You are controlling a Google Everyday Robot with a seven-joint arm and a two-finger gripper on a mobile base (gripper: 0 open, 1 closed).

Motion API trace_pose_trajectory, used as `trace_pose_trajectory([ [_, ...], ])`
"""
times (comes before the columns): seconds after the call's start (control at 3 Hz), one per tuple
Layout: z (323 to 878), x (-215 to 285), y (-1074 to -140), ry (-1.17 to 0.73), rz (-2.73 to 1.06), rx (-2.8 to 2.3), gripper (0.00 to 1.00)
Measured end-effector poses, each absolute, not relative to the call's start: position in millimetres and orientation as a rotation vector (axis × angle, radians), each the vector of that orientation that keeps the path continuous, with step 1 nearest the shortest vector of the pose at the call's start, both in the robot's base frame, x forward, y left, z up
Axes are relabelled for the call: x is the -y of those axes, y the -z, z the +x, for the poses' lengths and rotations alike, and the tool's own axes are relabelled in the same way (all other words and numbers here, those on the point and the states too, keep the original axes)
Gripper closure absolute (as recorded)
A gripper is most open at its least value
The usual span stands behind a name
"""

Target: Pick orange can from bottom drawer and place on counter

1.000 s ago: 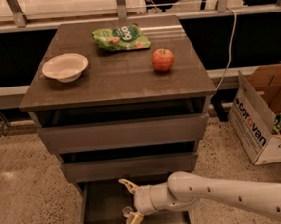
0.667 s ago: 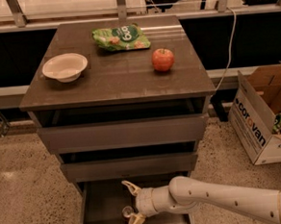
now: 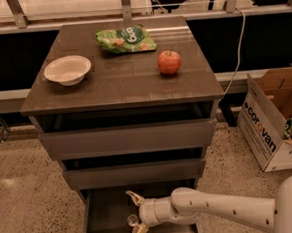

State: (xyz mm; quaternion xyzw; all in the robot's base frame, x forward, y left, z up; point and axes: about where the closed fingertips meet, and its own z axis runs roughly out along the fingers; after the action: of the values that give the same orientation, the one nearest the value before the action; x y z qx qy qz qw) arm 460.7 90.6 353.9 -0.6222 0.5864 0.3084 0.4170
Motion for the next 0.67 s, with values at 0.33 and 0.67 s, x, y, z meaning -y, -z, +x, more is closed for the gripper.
trace_pose_trajectory([
  [0.33,464.1,-93.0,-330.6,-0.774,-1.551,-1.497,0.0],
  [0.67,464.8,-92.3,-315.1,-0.776,-1.532,-1.522,0.0],
])
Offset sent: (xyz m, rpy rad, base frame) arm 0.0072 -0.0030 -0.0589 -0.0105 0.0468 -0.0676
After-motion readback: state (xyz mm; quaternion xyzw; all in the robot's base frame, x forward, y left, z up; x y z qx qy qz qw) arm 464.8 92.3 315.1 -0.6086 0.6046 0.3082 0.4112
